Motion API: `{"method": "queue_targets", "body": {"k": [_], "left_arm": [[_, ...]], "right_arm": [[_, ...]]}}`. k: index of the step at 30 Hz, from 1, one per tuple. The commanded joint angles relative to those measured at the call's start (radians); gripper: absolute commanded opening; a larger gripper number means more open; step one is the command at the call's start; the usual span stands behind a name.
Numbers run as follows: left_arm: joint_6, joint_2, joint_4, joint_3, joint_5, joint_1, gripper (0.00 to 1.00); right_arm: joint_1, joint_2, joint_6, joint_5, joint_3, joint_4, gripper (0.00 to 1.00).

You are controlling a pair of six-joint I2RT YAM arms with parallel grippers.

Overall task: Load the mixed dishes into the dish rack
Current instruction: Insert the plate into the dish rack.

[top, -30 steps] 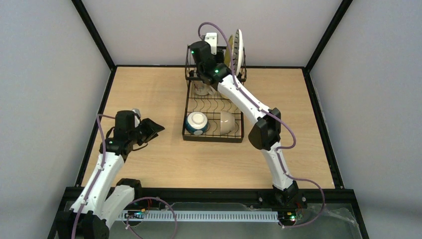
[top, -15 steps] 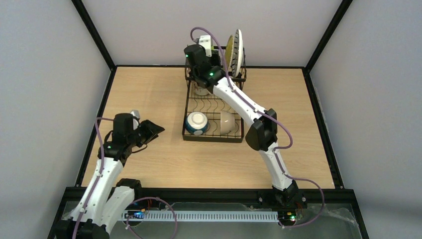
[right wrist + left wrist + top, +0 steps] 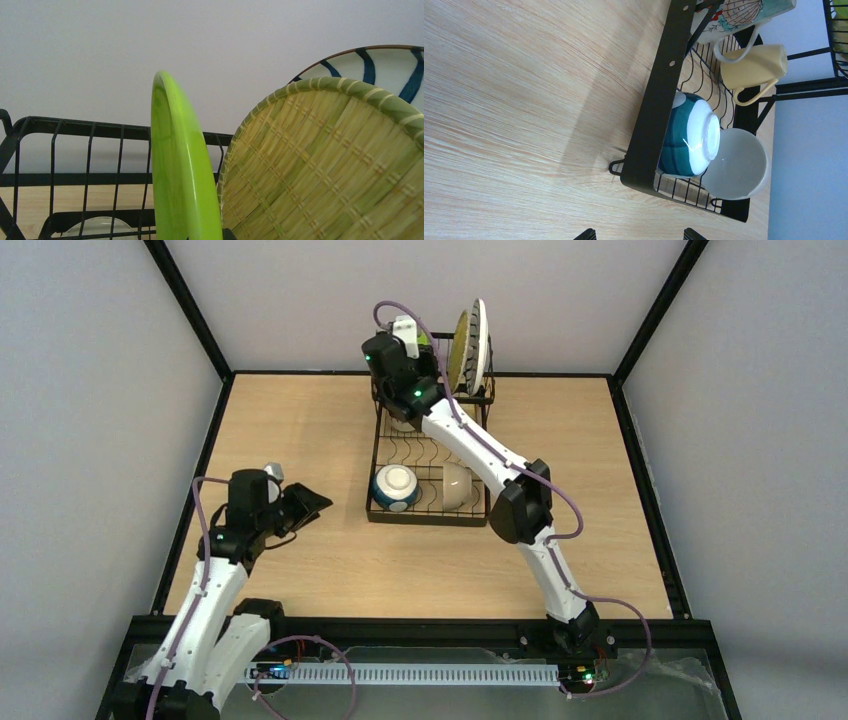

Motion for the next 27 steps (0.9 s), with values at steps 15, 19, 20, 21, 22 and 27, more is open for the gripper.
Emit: {"method": "queue_targets", "body": {"k": [15, 19, 20, 21, 22, 27], "left_arm": [[0.034, -0.063, -0.064, -0.043, 0.001, -0.030, 0.99], [0.036, -0.073, -0.072, -0.046, -0.003, -0.035, 0.99], [0.036, -0.074, -0.072, -0.046, -0.003, -0.035, 0.99], [0.035, -0.076, -0.074, -0.046, -0.002, -0.035, 0.99], [0.035, -0.079, -0.074, -0.045, -0.002, -0.036, 0.99], [0.034, -0.089, -0.074, -0.043, -0.004, -0.038, 0.99]], "right_arm": [[0.036, 0.007, 0.211, -0.012, 0.027, -0.226, 0.36], [0.036, -0.016, 0.253, -0.010, 0.002, -0.259, 0.57], [0.036, -0.026, 0.260, -0.009, -0.012, -0.261, 0.60], [0.036, -0.034, 0.267, -0.008, -0.023, -0.264, 0.63], [0.036, -0.039, 0.272, -0.006, -0.028, -0.270, 0.64], [0.036, -0.060, 0.308, 0.006, -0.029, -0.306, 0.70]]}}
